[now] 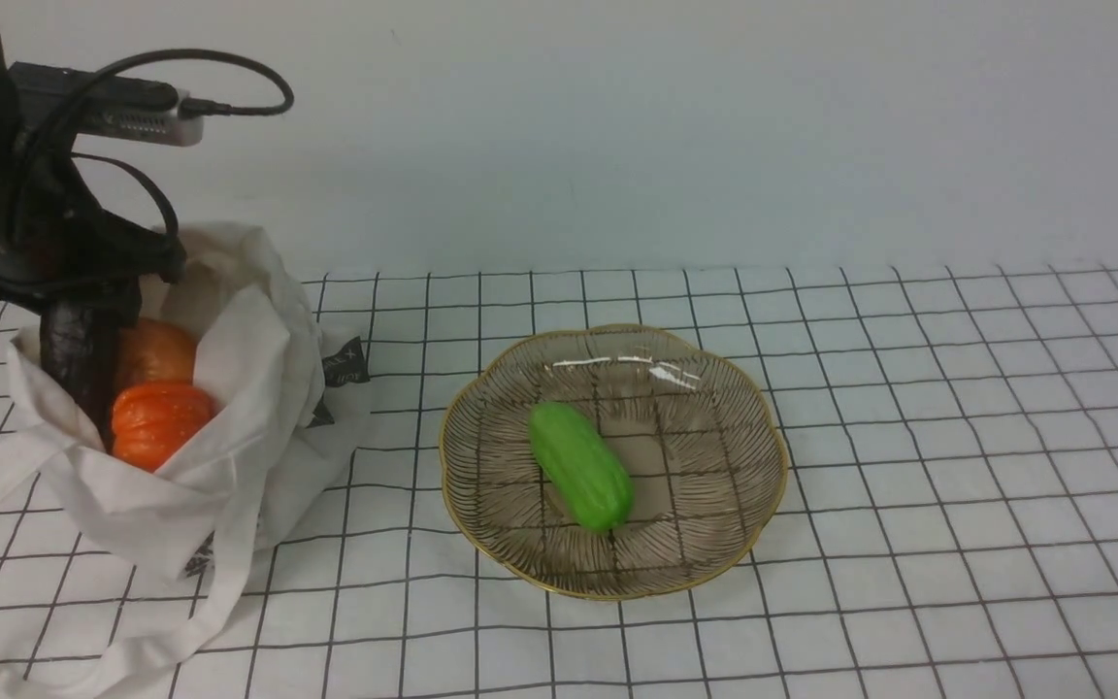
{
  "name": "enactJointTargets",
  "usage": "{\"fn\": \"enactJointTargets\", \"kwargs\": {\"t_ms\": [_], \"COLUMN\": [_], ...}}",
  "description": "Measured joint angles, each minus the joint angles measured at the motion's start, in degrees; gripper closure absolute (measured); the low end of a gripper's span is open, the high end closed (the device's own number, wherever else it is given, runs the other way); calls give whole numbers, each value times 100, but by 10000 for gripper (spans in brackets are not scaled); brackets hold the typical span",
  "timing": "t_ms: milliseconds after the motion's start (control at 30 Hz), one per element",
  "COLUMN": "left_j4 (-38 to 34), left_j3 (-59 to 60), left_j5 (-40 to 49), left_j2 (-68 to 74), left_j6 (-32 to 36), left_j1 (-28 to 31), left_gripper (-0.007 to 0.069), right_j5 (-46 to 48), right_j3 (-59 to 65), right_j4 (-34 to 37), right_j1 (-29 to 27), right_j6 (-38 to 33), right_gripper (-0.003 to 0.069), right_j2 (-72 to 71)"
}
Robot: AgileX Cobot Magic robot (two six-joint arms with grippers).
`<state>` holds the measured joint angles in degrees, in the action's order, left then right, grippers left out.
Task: Take vegetables from bag on white checkered tablecloth place on plate.
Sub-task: 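Take the eggplant out of the bag and place it in the plate with the left gripper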
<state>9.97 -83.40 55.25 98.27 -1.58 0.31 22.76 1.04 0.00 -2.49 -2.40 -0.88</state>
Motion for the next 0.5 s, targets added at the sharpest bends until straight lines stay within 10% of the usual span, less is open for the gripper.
{"fn": "enactJointTargets", "kwargs": {"t_ms": [500], "left_j4": [-997], "left_j3": [-15], "left_j5": [-23], "left_j2": [-1098], "left_j6": [330], "left_j1": [-41], "left_gripper": [272], "right_j5": [0], "right_j3": [0], "right_j4": [0], "right_j1": [0], "right_j6": [0], "right_gripper": [673], "right_j2": [0]}}
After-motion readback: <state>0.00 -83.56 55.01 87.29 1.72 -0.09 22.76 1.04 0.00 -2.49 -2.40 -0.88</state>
